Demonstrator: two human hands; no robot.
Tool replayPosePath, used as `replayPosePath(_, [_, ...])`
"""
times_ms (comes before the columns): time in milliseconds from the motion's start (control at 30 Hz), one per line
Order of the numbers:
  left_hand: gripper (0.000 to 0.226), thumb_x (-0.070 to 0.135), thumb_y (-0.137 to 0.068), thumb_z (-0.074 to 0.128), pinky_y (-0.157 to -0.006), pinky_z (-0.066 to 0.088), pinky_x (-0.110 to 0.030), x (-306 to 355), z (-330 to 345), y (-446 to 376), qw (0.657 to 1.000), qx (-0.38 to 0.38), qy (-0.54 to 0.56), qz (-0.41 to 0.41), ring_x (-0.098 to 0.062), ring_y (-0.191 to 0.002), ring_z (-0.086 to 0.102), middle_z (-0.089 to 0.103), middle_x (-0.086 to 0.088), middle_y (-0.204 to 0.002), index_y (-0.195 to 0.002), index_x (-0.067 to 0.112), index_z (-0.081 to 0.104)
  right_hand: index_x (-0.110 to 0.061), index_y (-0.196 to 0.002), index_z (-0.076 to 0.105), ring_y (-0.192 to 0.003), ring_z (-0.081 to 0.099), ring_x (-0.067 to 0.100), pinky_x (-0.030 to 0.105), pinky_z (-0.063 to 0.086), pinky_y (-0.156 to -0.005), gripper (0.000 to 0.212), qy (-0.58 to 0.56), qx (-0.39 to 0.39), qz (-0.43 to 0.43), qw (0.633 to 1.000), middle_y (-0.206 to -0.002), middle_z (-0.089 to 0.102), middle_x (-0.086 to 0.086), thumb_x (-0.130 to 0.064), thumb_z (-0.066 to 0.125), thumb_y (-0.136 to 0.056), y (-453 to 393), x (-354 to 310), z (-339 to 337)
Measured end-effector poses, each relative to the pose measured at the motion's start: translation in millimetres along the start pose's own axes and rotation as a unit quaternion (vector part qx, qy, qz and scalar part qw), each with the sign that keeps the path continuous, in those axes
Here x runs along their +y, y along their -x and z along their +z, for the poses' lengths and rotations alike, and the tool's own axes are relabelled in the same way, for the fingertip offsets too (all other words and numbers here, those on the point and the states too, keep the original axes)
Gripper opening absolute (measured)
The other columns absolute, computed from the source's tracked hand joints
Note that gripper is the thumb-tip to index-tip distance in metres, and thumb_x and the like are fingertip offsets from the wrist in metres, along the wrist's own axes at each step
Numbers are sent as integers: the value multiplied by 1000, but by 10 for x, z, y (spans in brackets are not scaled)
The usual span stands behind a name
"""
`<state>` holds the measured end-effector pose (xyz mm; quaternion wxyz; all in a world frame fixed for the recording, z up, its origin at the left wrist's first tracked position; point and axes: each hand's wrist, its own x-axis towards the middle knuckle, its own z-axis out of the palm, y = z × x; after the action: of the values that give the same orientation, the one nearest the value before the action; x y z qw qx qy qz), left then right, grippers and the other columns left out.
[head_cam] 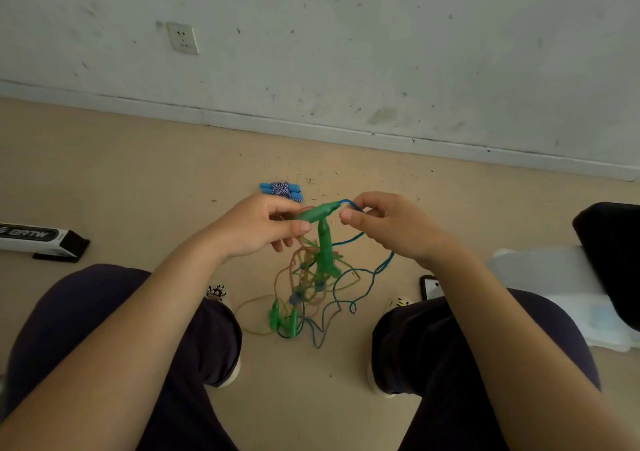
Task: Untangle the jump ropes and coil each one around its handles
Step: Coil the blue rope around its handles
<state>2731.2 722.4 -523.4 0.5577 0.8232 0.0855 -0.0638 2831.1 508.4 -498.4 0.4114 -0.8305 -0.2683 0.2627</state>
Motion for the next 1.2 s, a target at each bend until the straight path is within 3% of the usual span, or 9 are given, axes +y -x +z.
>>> replayPosePath(200, [24, 17, -100, 56, -81, 60, -30, 19, -10, -21, 997, 57, 55, -12, -13, -93, 72, 76, 11, -100, -103, 35, 71, -17, -83, 71, -49, 30, 7, 18, 28, -48, 26, -50, 48, -36, 997, -53, 35, -13, -35, 59, -96, 5, -23, 3])
replayPosePath(400, [26, 14, -103, 50, -78, 61, -31, 25, 21, -45, 989, 129, 47, -45, -16, -88, 74, 75, -3, -101, -97, 28, 71, -22, -103, 76, -47, 40, -1, 10, 33, -50, 20, -88, 124, -36, 988, -46, 46, -20, -30, 58, -97, -15, -50, 33])
replayPosePath(500, [22, 16, -103, 50, -77, 60, -34, 10, -3, -43, 988, 143, -41, -43, -14, -84, 73, 74, 2, -93, -104, 19, 71, -20, -106, 75, -48, 44, -4, 8, 34, -50, 19, -106, 139, -37, 984, -48, 50, -23, -25, 59, -97, -14, -67, 31])
replayPosePath(633, [26, 19, -101, 48, -82, 56, -39, -116, -107, -81, 966, 168, -176, -92, -17, -78, 70, 74, 2, -88, -83, 20, 68, -19, -100, 75, -48, 44, -4, 9, 33, -49, 18, -149, 178, -41, 972, -48, 50, -23, -23, 58, -97, -6, -90, 20])
replayPosePath(733, [26, 33, -98, 55, -87, 54, -42, -104, -102, -66, 973, 139, -161, -91, -22, -98, 67, 72, -2, -106, -105, 13, 70, -20, -97, 76, -49, 37, 1, 15, 32, -51, 15, -147, 149, -45, 977, -49, 44, -17, -25, 61, -95, -11, -51, -11])
replayPosePath(833, [61, 54, -86, 68, -102, 42, -29, 24, -29, 14, 995, 43, -87, -14, -1, -125, 50, 54, 21, -135, -141, 36, 50, -11, -103, 75, -45, 40, -1, 8, 31, -49, 19, -100, 48, -67, 992, -46, 45, -19, -22, 60, -96, 35, -76, 73])
replayPosePath(900, [70, 63, -75, 74, -110, 35, -27, 63, 28, 25, 998, -38, -36, 22, 7, -130, 46, 54, 27, -138, -139, 48, 49, -7, -105, 73, -45, 43, -2, 8, 33, -49, 21, -106, 7, -80, 991, -48, 50, -20, -19, 57, -98, 44, -109, 149])
replayPosePath(1000, [66, 55, -71, 79, -112, 35, -27, 72, 171, 10, 994, -104, 3, 22, 6, -126, 52, 61, 22, -133, -132, 45, 55, -6, -101, 72, -48, 35, 4, 16, 31, -47, 22, -172, -7, -93, 981, -55, 53, -14, -19, 54, -99, 14, -116, 190])
replayPosePath(1200, [11, 20, -98, 61, -96, 51, -30, 72, 278, -25, 995, -94, 13, 5, -12, -93, 72, 77, 1, -92, -104, 17, 70, -3, -107, 68, -48, 33, 6, 20, 28, -48, 24, -212, -14, -67, 975, -53, 41, -12, -20, 53, -100, 12, -129, 183])
